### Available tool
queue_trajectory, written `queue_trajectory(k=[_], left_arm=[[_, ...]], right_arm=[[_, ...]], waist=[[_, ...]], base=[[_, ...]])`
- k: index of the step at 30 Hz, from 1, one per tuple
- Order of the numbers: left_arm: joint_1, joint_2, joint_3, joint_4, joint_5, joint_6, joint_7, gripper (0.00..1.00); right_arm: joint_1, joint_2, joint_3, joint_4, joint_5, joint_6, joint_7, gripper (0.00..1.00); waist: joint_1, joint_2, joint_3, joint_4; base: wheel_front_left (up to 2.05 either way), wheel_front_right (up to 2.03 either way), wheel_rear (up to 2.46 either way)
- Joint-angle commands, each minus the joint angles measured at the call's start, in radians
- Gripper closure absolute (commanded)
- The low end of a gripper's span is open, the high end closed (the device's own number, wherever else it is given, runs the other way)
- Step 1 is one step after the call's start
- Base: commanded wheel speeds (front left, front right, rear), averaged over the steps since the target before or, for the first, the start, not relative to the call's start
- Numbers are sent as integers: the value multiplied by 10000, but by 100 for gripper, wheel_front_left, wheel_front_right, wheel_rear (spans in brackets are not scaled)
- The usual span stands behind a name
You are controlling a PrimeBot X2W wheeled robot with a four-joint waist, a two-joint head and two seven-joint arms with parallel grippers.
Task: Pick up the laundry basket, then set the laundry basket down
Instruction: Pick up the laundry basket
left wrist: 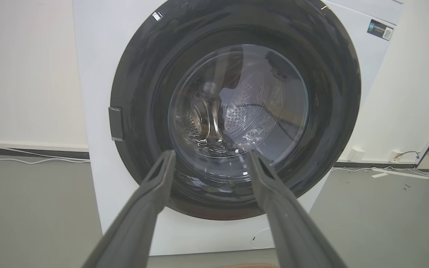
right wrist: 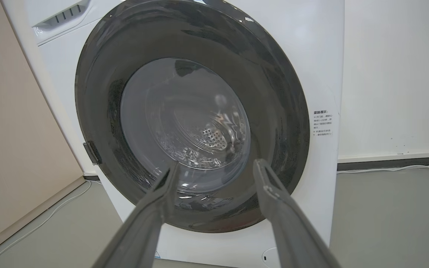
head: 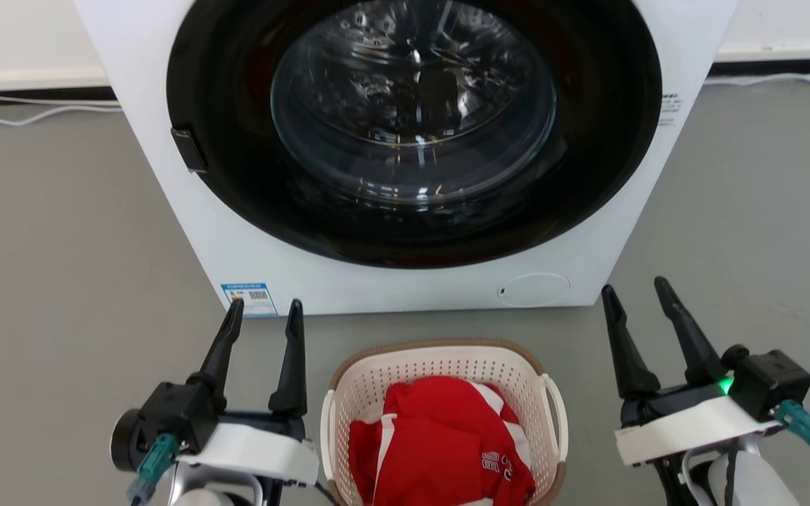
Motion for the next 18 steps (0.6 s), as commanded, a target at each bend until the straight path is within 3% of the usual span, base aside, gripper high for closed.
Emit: queue_trajectory(k=[1, 18], left_arm=[[-673, 70, 191, -313, -51, 126, -63, 0], [-2170, 70, 246, 487, -410, 123, -63, 0]], right_arm=[[-416, -116, 151, -191, 95, 71, -136, 0], [-1580, -498, -225, 127, 579, 71, -136, 0]], waist=[[1, 0, 281, -13], [1, 0, 2991, 18]], base=[[0, 0, 0], [0, 0, 0]])
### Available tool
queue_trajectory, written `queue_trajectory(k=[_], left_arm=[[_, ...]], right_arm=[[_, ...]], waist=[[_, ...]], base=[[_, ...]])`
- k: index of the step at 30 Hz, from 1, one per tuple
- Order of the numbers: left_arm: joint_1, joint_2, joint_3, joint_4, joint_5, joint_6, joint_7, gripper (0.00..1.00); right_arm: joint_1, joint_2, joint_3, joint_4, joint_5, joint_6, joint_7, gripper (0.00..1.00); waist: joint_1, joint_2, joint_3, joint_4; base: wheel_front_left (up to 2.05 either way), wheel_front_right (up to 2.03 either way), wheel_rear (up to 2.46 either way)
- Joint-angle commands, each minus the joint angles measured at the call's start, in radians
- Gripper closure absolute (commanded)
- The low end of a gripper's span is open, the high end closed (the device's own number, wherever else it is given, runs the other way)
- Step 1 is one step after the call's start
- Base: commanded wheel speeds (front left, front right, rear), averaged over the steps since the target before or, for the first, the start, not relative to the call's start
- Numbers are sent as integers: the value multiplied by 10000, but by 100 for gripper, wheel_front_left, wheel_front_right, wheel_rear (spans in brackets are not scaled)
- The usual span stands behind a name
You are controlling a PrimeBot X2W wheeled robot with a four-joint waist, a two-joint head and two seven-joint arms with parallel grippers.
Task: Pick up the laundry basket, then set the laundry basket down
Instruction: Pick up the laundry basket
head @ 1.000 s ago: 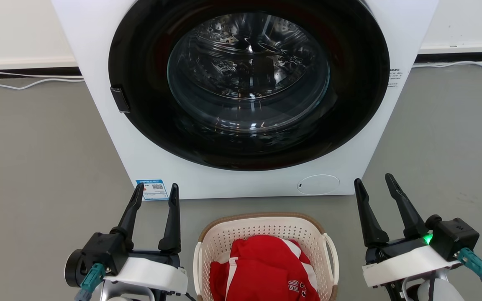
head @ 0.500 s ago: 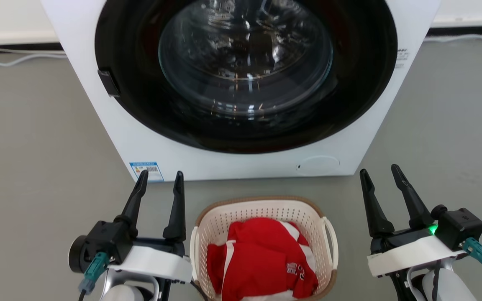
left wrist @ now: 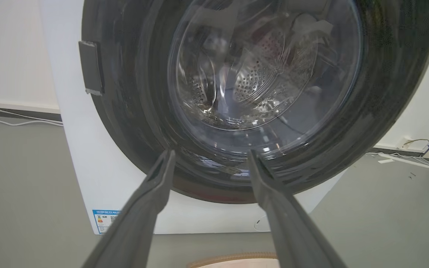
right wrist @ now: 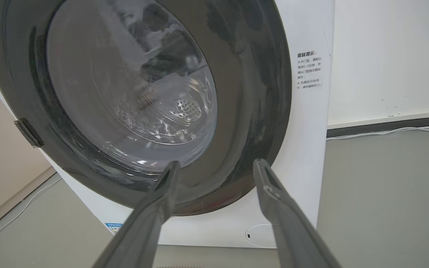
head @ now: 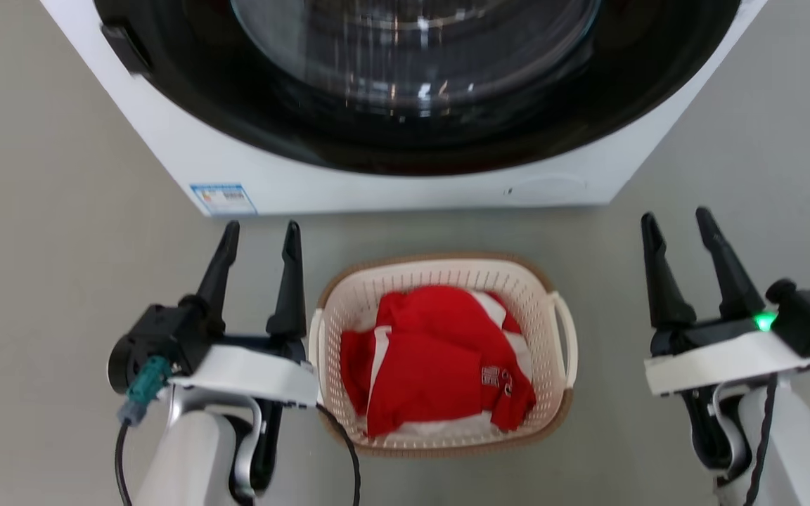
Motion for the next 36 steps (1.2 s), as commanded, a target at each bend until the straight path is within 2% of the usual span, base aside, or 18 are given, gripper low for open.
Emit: queue_trajectory(k=[1, 13, 16, 30, 33, 36], left_arm=[[-433, 93, 346, -119, -48, 17, -61, 0], [-1909, 93, 332, 1261, -77, -91, -61, 0], [-2248, 93, 211, 1828, -468, -153, -61, 0], [-3721, 93, -620, 4903, -1070, -396, -61, 0], [-3973, 93, -905, 5533, -1348, -658, -61, 0], [-4225, 93, -1099, 6184, -1685, -719, -61, 0]], right_arm=[[-324, -100, 167, -158, 111, 71, -105, 0], [-1454, -466, 382, 918, 406, 71, -105, 0], [-1644, -583, 429, 1296, 448, 71, -105, 0], [-2271, -816, 1233, 3616, 1080, 71, -105, 0], [-2376, -874, 1446, 4043, 1195, 71, -105, 0], [-2568, -923, 1655, 4456, 1268, 71, -105, 0]], waist=[[1, 0, 729, 47], [1, 0, 2883, 253], [1, 0, 3297, 349], [1, 0, 4703, 656], [1, 0, 4955, 675], [1, 0, 5194, 657]], base=[[0, 0, 0], [0, 0, 0], [0, 0, 0], [0, 0, 0], [0, 0, 0], [0, 0, 0]])
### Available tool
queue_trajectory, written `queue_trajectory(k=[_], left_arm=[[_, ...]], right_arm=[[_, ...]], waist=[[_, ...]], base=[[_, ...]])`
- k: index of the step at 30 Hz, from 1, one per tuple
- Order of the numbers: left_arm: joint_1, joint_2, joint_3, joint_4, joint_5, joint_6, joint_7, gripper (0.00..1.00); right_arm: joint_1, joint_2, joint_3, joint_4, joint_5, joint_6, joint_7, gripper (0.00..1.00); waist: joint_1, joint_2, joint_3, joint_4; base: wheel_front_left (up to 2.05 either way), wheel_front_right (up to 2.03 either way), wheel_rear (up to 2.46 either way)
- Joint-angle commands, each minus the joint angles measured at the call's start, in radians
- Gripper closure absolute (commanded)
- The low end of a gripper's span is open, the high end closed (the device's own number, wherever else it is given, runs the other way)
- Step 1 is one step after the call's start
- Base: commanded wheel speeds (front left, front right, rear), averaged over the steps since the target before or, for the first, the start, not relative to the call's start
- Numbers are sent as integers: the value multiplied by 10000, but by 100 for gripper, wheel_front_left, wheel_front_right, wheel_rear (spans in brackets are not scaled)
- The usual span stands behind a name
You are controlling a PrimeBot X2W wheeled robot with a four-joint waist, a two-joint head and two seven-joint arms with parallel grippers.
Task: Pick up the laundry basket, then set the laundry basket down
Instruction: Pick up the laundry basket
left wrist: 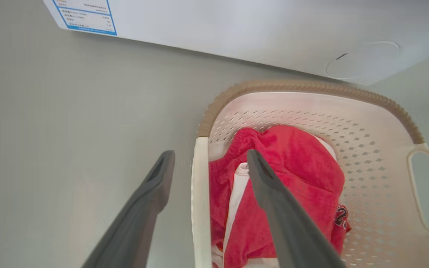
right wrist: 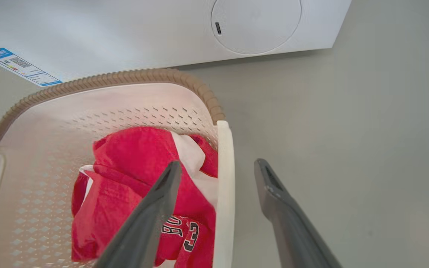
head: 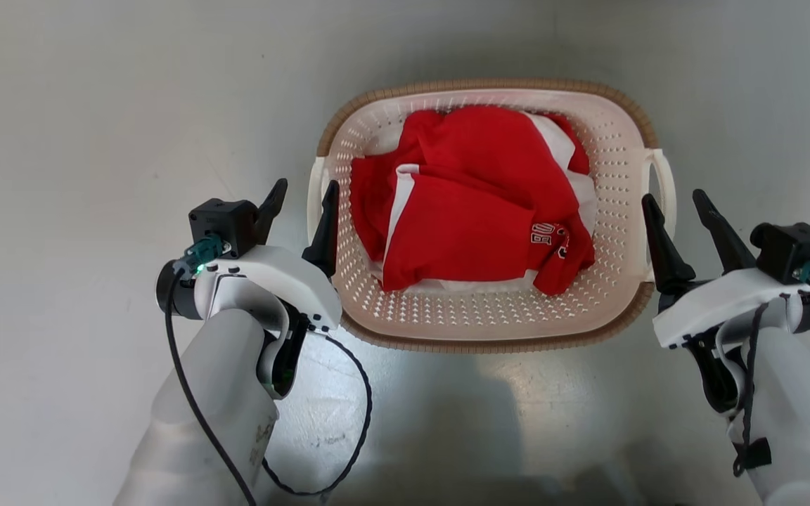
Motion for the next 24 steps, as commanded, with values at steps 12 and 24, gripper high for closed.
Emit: queue_trajectory(k=[12, 24], left_arm=[[-1179, 181, -712, 1647, -1029, -100, -51, 0], [-1548, 181, -1386, 2190, -1795, -57, -51, 100]], right_arm=[[-830, -106, 1380, 1321, 564, 62, -93, 0], [-1388, -123, 1763, 1614, 1048, 62, -93, 53]], waist=[[0, 0, 1101, -27], [0, 0, 1252, -64]], base=[[0, 0, 0], [0, 0, 0]])
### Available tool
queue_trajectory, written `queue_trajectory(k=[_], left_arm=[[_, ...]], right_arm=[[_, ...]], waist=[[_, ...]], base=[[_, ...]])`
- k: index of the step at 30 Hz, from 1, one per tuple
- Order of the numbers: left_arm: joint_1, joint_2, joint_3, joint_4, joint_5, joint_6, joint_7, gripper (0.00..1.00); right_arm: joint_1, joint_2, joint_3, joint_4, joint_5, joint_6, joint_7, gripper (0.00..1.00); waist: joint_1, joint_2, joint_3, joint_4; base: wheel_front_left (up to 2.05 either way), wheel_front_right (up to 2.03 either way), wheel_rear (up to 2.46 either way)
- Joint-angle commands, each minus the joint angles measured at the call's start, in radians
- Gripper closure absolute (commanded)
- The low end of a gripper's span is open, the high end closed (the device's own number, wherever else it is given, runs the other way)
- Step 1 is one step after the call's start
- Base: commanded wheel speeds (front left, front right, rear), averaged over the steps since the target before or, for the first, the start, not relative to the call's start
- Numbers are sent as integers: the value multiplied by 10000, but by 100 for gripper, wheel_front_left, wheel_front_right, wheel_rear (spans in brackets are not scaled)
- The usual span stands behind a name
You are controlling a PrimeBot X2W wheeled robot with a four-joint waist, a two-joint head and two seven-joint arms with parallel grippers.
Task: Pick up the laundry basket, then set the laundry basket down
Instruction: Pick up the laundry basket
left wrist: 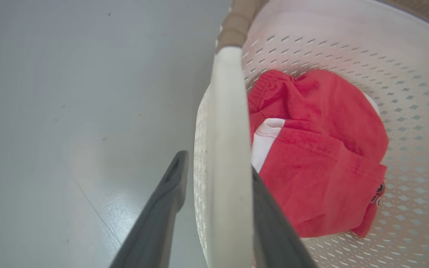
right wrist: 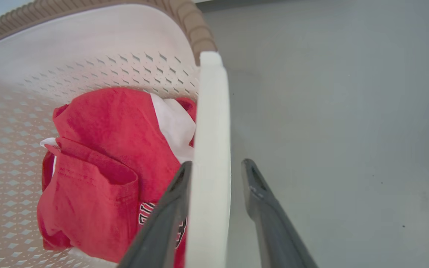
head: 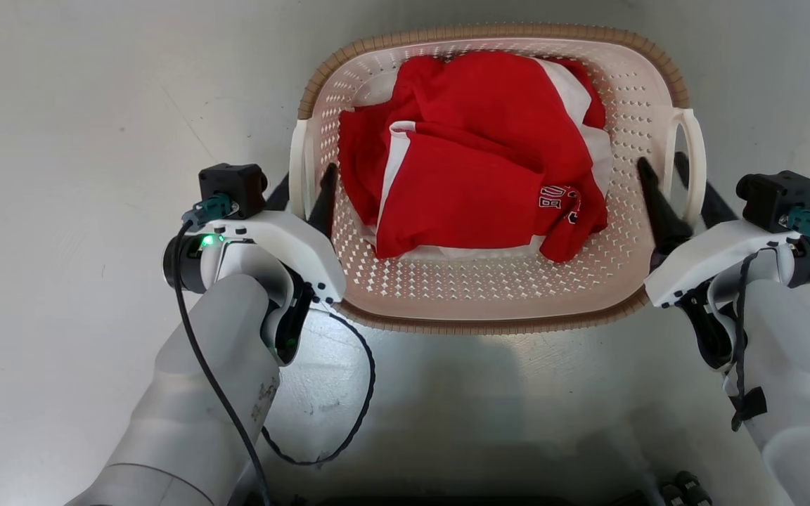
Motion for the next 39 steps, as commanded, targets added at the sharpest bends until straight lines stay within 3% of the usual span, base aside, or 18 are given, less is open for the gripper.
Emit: queue_trajectory(k=[1, 2, 4, 14, 18, 29, 39], left_arm=[[105, 190, 74, 5, -133, -31, -53, 100], [94, 190, 37, 25, -179, -44, -53, 100], [72, 190, -35, 61, -268, -64, -53, 100], [172, 190, -160, 211, -348, -17, -53, 100], [288, 190, -178, 519, -543, -111, -53, 100], [619, 190, -572, 2062, -1085, -526, -53, 100], [1329, 190, -974, 2966, -1816, -839, 406, 100]], right_arm=[[378, 59, 221, 51, 118, 62, -93, 66], [371, 68, 246, 93, 141, 62, -93, 97], [346, 75, 293, 143, 190, 62, -93, 100], [359, 214, 628, 282, 395, 62, -93, 100], [358, 351, 1241, 535, 942, 62, -93, 100], [92, 358, 3356, 1809, 2743, 62, -6, 100], [484, 622, 4660, 2628, 4151, 62, 589, 100]], waist=[[0, 0, -29, 9], [0, 0, -41, 17], [0, 0, -61, 34], [0, 0, -516, -62], [0, 0, -1033, -180], [0, 0, -3190, -596], [0, 0, -5326, -907]], base=[[0, 0, 0], [0, 0, 0], [0, 0, 0], [0, 0, 0], [0, 0, 0], [0, 0, 0], [0, 0, 0]])
